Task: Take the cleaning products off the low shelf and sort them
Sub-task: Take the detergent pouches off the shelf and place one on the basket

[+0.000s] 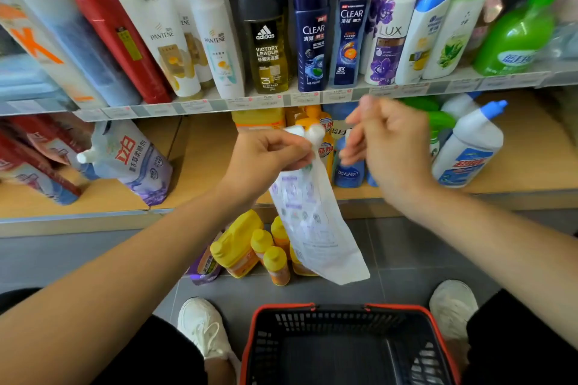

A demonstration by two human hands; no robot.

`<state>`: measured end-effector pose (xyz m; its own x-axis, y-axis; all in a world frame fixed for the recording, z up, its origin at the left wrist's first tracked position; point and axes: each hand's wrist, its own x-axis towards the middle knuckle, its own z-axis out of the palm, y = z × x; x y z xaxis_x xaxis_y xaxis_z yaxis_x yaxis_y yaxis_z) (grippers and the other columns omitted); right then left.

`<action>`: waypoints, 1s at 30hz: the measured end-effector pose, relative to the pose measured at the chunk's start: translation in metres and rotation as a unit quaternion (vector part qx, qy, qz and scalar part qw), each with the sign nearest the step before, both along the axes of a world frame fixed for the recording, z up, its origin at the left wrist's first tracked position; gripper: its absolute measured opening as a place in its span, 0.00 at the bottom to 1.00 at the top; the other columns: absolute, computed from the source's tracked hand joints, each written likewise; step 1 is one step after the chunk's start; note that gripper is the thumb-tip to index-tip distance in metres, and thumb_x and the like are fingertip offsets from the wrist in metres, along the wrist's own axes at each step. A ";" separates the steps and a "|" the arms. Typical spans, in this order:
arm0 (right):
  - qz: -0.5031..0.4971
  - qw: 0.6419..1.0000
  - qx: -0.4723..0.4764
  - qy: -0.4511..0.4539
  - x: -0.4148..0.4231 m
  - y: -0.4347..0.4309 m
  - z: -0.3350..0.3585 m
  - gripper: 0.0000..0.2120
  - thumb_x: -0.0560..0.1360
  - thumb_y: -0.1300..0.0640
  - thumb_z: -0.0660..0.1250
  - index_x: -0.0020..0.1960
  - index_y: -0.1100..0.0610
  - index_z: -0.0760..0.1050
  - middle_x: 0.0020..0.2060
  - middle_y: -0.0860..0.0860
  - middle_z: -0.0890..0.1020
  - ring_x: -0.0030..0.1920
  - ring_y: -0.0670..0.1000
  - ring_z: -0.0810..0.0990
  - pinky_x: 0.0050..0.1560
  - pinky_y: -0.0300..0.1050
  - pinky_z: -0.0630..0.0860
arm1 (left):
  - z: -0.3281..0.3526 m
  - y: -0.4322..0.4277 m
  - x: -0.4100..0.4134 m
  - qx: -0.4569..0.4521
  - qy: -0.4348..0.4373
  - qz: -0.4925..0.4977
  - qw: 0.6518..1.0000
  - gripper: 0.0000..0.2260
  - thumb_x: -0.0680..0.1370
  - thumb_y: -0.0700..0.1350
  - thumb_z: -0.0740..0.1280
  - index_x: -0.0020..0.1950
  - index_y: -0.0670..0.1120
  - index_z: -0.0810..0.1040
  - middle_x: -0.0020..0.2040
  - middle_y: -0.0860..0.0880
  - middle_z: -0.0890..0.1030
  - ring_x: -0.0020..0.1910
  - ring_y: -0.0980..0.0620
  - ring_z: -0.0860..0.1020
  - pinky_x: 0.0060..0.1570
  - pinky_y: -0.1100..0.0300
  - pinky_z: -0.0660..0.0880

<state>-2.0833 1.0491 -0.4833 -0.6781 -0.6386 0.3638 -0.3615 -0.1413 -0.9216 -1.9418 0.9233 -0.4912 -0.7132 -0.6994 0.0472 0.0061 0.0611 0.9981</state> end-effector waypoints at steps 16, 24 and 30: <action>0.257 0.800 0.523 0.143 -0.050 0.037 -0.155 0.24 0.70 0.50 0.79 0.62 0.56 0.80 0.58 0.53 0.83 0.53 0.48 0.80 0.57 0.47 0.78 | -0.138 -0.002 0.035 -0.214 -0.340 -0.179 0.898 0.13 0.74 0.47 0.77 0.57 0.46 0.85 0.54 0.51 0.85 0.53 0.52 0.82 0.53 0.58 0.79; 0.389 0.621 0.638 0.238 -0.048 0.065 -0.191 0.28 0.73 0.45 0.76 0.68 0.54 0.76 0.65 0.53 0.78 0.65 0.55 0.76 0.63 0.49 0.74 | -0.176 0.044 0.030 -0.266 -0.410 -0.368 0.791 0.19 0.77 0.54 0.73 0.63 0.45 0.81 0.57 0.47 0.85 0.52 0.51 0.82 0.49 0.56 0.76; 0.353 0.598 0.665 0.274 -0.045 0.082 -0.217 0.20 0.76 0.55 0.73 0.68 0.53 0.77 0.63 0.57 0.80 0.62 0.59 0.78 0.54 0.47 0.74 | -0.190 0.056 0.033 -0.304 -0.397 -0.342 0.796 0.17 0.80 0.50 0.70 0.39 0.39 0.77 0.36 0.44 0.77 0.40 0.41 0.77 0.37 0.52 0.67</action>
<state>-2.1284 1.1309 -0.7001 -0.0800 -0.6670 -0.7408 -0.9443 0.2888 -0.1580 -1.9089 0.9794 -0.6809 -0.8907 -0.1554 -0.4272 -0.3729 0.7872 0.4911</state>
